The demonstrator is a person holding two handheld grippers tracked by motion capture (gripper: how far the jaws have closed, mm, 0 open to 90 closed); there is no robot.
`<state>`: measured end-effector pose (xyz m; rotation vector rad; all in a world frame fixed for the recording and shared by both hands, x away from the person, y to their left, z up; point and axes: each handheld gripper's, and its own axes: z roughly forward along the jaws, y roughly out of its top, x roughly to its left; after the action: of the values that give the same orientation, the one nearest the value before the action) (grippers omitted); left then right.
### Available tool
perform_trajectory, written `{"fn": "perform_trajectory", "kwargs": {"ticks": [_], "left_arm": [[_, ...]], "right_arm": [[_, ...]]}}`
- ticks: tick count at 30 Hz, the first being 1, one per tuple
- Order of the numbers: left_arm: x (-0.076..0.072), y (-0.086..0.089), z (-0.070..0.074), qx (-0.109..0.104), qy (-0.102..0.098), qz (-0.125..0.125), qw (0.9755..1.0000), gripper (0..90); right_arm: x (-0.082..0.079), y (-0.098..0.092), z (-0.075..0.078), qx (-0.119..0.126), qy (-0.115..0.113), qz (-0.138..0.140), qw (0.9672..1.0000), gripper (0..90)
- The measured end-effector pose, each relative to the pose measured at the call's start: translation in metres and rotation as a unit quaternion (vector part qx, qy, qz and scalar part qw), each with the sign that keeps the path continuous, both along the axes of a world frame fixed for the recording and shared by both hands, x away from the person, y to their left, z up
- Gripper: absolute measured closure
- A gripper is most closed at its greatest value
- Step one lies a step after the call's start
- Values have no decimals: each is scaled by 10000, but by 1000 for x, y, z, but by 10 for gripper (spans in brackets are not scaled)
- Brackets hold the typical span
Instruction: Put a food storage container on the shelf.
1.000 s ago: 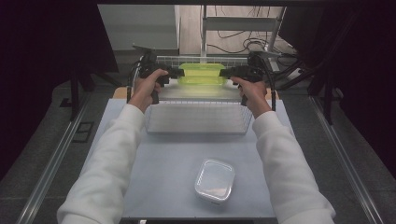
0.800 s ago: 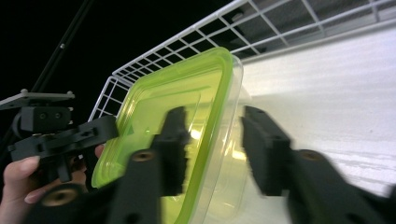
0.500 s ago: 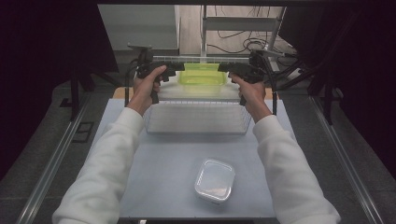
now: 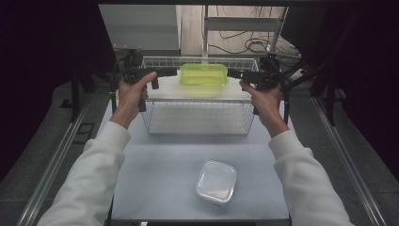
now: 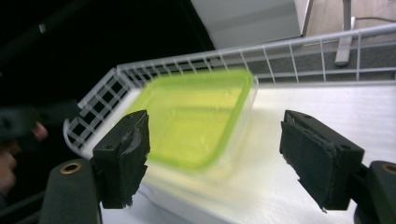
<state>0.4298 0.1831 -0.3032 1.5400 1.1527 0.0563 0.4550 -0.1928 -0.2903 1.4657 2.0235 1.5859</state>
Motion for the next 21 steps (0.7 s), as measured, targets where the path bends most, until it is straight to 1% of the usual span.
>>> {"fn": "perform_trajectory", "kwargs": {"ticks": [1, 2, 3, 5, 8, 9, 10, 11, 12, 14, 15, 17, 18, 20, 21], "left_arm": [[0, 0, 0, 0, 0, 0, 10000, 190], [-5, 0, 1, 77, -45, 9, 10000, 190], [-11, 0, 1, 112, -96, -28, 9999, 190], [-22, 1, 1, 207, -203, -79, 9995, 190], [-40, 1, -2, 285, -323, -130, 9990, 195], [-46, 0, -4, 352, -339, -142, 9987, 199], [-51, 0, -6, 390, -348, -139, 9985, 199], [-57, -1, -10, 418, -362, -163, 9983, 201], [-66, -1, -15, 444, -344, -216, 9982, 202], [-77, -3, -23, 476, -335, -220, 9981, 206], [-89, -5, -36, 573, -270, -274, 9976, 207], [-100, -6, -49, 618, -182, -329, 9974, 210], [-100, -6, -49, 618, -182, -329, 9974, 213], [-111, -8, -66, 651, -86, -365, 9972, 216], [-116, -8, -73, 711, -52, -379, 9967, 215]], "right_arm": [[0, 0, 0, 0, 0, 0, 10000, 240], [-8, -2, -4, -155, -55, 161, 9997, 240], [-8, -2, -4, -155, -55, 161, 9997, 240], [-19, -6, -8, -215, -113, 318, 9992, 240], [-31, -16, -13, -173, -82, 556, 9983, 240], [-41, -24, -17, -167, -83, 663, 9976, 240], [-41, -24, -17, -167, -83, 663, 9976, 240], [-44, -27, -18, -169, -78, 695, 9974, 240], [-49, -30, -20, -189, -67, 743, 9970, 239], [-61, -38, -26, -247, -86, 850, 9960, 239], [-70, -45, -33, -267, -67, 922, 9954, 238], [-78, -49, -40, -298, -39, 976, 9948, 236], [-78, -49, -40, -298, -39, 976, 9948, 236], [-87, -54, -50, -380, -4, 1050, 9937, 235], [-91, -56, -54, -401, 11, 1072, 9934, 235]]}}
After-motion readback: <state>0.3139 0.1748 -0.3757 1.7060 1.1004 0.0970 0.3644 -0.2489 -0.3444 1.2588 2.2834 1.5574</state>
